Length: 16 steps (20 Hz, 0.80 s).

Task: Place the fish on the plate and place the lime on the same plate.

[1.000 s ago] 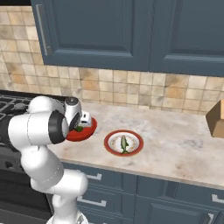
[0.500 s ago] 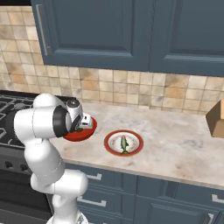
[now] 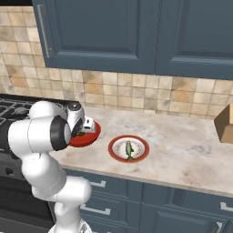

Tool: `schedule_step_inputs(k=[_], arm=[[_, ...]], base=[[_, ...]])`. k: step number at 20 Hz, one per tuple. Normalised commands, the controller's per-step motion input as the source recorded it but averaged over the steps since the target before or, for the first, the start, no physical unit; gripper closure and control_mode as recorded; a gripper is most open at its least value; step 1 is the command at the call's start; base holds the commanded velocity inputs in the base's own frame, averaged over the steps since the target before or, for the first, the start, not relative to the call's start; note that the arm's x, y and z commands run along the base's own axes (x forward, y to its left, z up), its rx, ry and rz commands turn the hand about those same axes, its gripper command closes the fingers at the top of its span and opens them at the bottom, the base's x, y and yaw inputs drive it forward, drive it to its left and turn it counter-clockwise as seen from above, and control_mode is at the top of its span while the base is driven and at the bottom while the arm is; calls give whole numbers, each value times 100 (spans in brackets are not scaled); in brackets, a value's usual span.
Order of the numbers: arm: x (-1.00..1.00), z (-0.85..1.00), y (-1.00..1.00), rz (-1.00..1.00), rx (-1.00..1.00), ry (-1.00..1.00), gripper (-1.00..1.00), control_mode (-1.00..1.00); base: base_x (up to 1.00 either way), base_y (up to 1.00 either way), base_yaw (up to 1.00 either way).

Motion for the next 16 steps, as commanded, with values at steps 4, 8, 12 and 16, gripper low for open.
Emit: schedule_step_inputs(k=[4,8,12,16], arm=[[-30,78,0,0,0,0,100,-100],[-36,88,0,0,0,0,100,-100],[-56,54,-21,0,0,0,100,-100],[-52,24,-52,-1,0,-1,100,-100]], base=[[0,0,0],[0,0,0],[0,0,0],[0,0,0]])
